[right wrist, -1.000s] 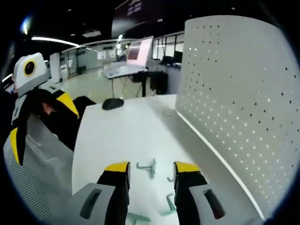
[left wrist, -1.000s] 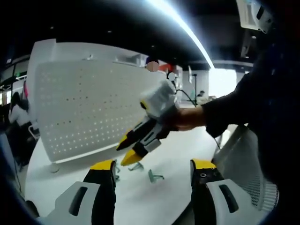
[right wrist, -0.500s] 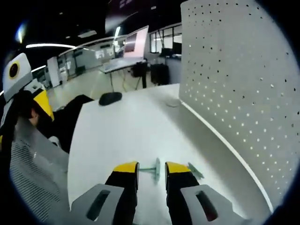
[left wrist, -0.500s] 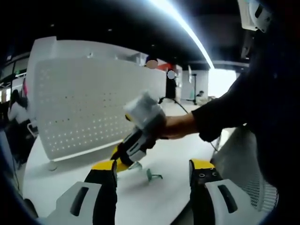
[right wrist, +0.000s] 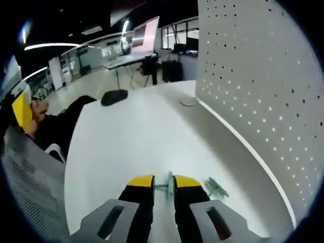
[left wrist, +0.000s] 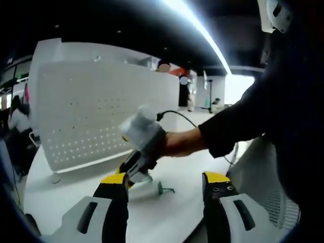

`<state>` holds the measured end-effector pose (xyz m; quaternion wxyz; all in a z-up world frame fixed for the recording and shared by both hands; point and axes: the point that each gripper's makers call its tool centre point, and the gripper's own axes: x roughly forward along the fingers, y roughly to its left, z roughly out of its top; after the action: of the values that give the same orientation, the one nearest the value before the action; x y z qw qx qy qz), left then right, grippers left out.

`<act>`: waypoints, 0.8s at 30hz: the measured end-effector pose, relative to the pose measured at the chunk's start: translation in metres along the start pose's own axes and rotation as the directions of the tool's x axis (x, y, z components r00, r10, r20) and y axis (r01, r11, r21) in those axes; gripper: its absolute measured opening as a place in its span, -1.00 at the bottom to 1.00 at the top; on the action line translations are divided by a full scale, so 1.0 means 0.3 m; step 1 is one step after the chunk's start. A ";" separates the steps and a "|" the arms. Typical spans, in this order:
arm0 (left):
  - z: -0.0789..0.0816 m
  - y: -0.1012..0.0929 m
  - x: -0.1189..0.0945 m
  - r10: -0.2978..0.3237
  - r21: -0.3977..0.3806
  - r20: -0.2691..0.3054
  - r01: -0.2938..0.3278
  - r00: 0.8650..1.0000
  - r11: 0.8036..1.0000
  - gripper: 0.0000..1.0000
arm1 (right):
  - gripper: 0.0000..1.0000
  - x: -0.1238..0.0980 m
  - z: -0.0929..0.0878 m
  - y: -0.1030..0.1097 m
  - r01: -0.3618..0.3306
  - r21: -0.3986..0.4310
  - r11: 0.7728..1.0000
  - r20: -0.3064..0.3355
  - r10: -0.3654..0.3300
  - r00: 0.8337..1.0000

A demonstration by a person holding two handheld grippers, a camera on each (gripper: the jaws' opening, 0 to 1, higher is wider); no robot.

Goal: Insert the hook assembly into the mounting plate slot until the hook locks in place.

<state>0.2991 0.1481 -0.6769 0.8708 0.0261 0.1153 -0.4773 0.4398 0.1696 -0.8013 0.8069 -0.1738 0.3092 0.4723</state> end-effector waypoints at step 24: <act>-0.001 0.004 0.000 0.001 -0.001 -0.007 -0.001 1.000 1.000 0.16 | -0.96 0.035 -0.017 -0.025 0.024 -0.030 0.999 -0.069 -0.026 0.997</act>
<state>0.3000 0.1487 -0.6773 0.8705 0.0273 0.1184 -0.4769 0.4484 0.1698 -0.8123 0.7989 -0.2057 0.3278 0.4604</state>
